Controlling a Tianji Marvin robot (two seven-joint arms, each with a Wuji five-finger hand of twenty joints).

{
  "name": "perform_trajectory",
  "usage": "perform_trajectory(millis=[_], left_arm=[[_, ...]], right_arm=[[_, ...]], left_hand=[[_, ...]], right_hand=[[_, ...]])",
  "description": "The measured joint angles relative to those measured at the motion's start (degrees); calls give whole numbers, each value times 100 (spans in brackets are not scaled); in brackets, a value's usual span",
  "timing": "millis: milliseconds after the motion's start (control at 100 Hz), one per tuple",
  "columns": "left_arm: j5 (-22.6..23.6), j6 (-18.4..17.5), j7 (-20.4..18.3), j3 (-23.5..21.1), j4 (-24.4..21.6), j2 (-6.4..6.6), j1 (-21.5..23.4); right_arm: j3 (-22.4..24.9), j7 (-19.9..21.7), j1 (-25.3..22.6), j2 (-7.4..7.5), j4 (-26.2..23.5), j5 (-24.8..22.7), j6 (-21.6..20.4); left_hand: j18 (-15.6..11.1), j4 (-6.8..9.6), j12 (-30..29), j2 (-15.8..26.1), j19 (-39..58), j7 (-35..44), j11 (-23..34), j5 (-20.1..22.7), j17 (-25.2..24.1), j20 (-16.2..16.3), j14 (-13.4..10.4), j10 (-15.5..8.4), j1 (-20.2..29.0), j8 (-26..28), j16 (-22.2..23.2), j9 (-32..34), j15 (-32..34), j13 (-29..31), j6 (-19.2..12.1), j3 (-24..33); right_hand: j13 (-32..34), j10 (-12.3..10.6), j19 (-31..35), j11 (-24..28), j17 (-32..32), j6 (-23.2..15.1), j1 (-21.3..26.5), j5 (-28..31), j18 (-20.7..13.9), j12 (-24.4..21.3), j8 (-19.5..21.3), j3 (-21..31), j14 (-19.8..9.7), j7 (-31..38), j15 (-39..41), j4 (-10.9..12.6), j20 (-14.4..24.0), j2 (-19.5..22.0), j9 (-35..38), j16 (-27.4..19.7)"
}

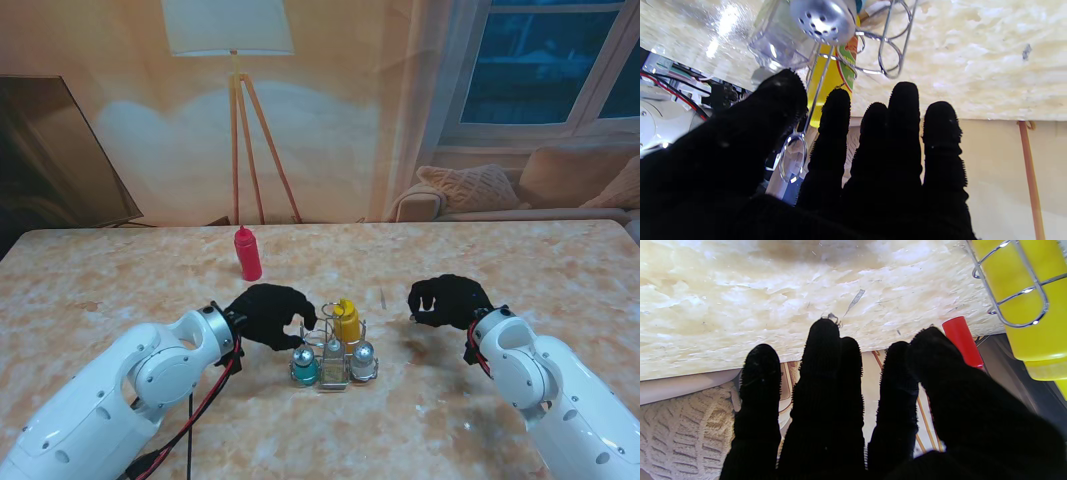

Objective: Place the seasoning bottles into the rack

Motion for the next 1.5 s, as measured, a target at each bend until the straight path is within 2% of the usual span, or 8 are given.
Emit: perform_trajectory(millis=[130, 450, 670, 790, 960, 1210, 1330, 1500], left_arm=[[59, 0, 499, -204, -77, -38, 191], [674, 7, 1681, -739, -47, -192, 441], [750, 434, 2154, -933, 225, -258, 384], [780, 574, 2555, -905, 608, -290, 232], [359, 826, 2572, -851, 1030, -349, -44], [452, 1167, 2519, -741, 1379, -354, -298], [235, 1337, 2330, -603, 1677, -355, -546], [-92, 1550, 2194, -296, 2241, -371, -1062]], right_arm=[[14, -6, -3, -1, 4, 11, -6], [30, -7, -3, -1, 31, 28, -17], [27, -13, 6, -1, 55, 39, -14], [13, -11, 18, -1, 81, 54, -10], [5, -3, 26, -1, 89, 56, 3], [-25, -18, 52, -2, 131, 67, 39], [-52, -19, 82, -4, 178, 118, 47], [-54, -18, 112, -11, 234, 172, 60]], left_hand=[[5, 1, 0, 44, -2, -1, 7, 31, -39, -58, 46, 1, 1, 6, -64, 0, -1, -21, 1, -58], [149, 4, 0, 49, -140, -1, 59, -7, -391, -147, 165, -9, 2, 8, -148, -1, -104, -336, 32, -59], [240, 55, -2, 121, -296, -513, -13, -311, -714, -309, 310, 63, 3, -147, -357, -288, -314, -701, 280, -145], [263, 56, -86, 191, -459, -1037, -100, -584, -928, -450, 325, 137, 3, -358, -519, -515, -423, -958, 436, -211], [303, 117, -317, 194, -708, -1967, -464, -1037, -1353, -672, 477, 332, 3, -729, -883, -1020, -796, -1500, 780, -276], [434, 120, -817, 552, -1286, -2879, -1191, -1834, -2130, -1087, 792, 718, -587, -1151, -1568, -1905, -1327, -2537, 1424, -573], [436, 122, -875, 785, -1431, -2948, -1289, -1982, -2307, -1136, 848, 758, -760, -1162, -1681, -2110, -1410, -2773, 1486, -658], [436, 123, -879, 785, -1540, -2987, -1439, -2125, -2410, -1175, 902, 820, -849, -1163, -1714, -2257, -1479, -2904, 1544, -724]], right_hand=[[0, 0, 0, 0, -5, 0, 0, 0, 0, 0, 0, 0, 0, 0, 0, 0, 0, 0, 0, 0], [0, 0, 0, 0, -7, 0, 0, 0, 0, 0, 0, 0, 0, 0, 0, 0, 0, 0, 0, 0], [0, 0, 0, 0, -7, 0, 0, 0, 0, 0, 0, 0, 0, 0, 1, 0, 0, 0, 0, 0], [0, 0, 0, 0, -8, 0, 0, 0, 0, 0, 0, 0, 0, 0, 2, 0, 0, 0, 0, 0], [0, 0, 0, 0, -9, 0, 0, 0, 0, 0, 0, 0, 0, 0, 2, 0, 0, 0, 0, 0], [0, 0, 0, 0, -17, 0, 0, 0, 0, 0, 0, 0, 0, 0, 5, 0, 0, 0, 0, 0], [0, 0, 0, 0, -18, 0, 0, 0, 0, 0, 0, 0, 0, 0, 42, 0, 0, 0, 0, 0], [0, 0, 0, 0, -31, 0, 0, 0, 0, 0, 0, 0, 0, 0, 50, 0, 0, 0, 0, 0]])
